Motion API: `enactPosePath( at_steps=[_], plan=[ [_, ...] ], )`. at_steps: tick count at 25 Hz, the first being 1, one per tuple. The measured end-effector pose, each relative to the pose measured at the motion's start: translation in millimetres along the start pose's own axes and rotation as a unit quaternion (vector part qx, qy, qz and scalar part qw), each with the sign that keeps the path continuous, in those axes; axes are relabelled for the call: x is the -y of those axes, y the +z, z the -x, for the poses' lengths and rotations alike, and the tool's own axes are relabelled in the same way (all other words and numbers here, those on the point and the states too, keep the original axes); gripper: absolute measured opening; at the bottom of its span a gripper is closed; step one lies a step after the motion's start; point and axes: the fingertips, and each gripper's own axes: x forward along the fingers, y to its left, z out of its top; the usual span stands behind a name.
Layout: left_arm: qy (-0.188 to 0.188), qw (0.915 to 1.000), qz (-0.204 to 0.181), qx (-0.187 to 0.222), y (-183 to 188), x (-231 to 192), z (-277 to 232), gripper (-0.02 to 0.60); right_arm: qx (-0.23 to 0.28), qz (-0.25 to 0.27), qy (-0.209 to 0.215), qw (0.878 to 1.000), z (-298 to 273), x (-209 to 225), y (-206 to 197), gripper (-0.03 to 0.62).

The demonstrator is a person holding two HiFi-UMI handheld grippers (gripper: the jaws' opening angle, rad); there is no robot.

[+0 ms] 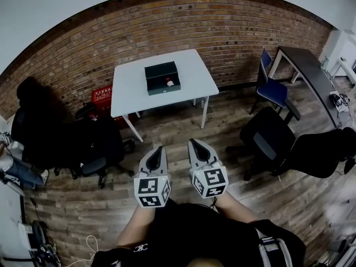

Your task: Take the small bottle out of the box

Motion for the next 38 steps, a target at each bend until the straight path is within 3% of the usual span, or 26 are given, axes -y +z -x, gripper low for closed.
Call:
enactPosePath(
  at_steps=[13,28,38],
  plan=[
    [-0.018,0.9998,0.007,0.007,6.0,-7.5,-66.2,0.008,0.000,-0.003,-0.011,1.000,-45.6,37.7,-5.3,0.031],
    [-0.049,0.9987,0.009,0.009,46.8,-68.2,-184.9,0.008,-0.008,0.006,-0.018,1.000,-173.6,72.6,16.9,0.031],
    [-0.054,0.9985,0.012,0.004,62.1,-130.4,-244.9,0.008,-0.020,0.002,-0.014,1.000,-262.5,73.9,20.4,0.031]
  ],
)
